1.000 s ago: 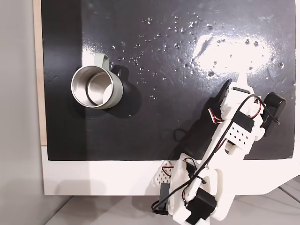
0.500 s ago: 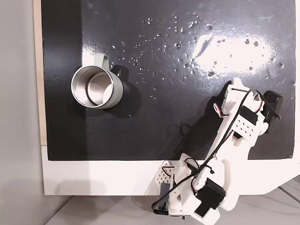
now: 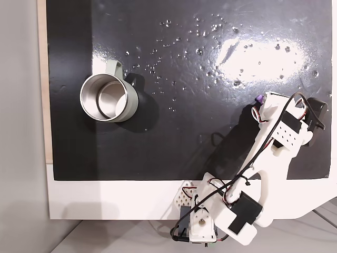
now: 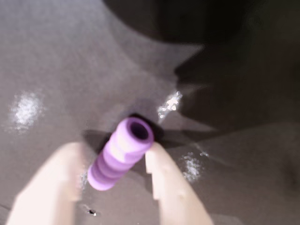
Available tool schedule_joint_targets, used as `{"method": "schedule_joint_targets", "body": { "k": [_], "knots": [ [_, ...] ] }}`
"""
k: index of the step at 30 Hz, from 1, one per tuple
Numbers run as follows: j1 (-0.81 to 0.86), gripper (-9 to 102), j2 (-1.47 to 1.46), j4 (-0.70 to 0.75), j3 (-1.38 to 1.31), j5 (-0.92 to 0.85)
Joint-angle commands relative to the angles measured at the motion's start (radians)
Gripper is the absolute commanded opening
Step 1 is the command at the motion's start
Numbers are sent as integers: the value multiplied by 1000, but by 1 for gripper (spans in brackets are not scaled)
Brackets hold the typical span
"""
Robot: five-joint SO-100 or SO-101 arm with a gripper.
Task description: Grasp a pengrip and put it in the cup.
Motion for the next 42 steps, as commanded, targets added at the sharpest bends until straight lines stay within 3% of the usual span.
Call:
{"method": "schedule_joint_targets", "body": {
  "k": [1, 8, 19, 28, 42],
  "knots": [
    [31, 0, -12, 2, -26, 20],
    [18, 0, 2, 20, -44, 43],
    [-144, 0, 137, 334, -284, 267],
    [-419, 0, 267, 606, -451, 499],
    [-1003, 0, 505, 647, -457, 583]
  ]
}}
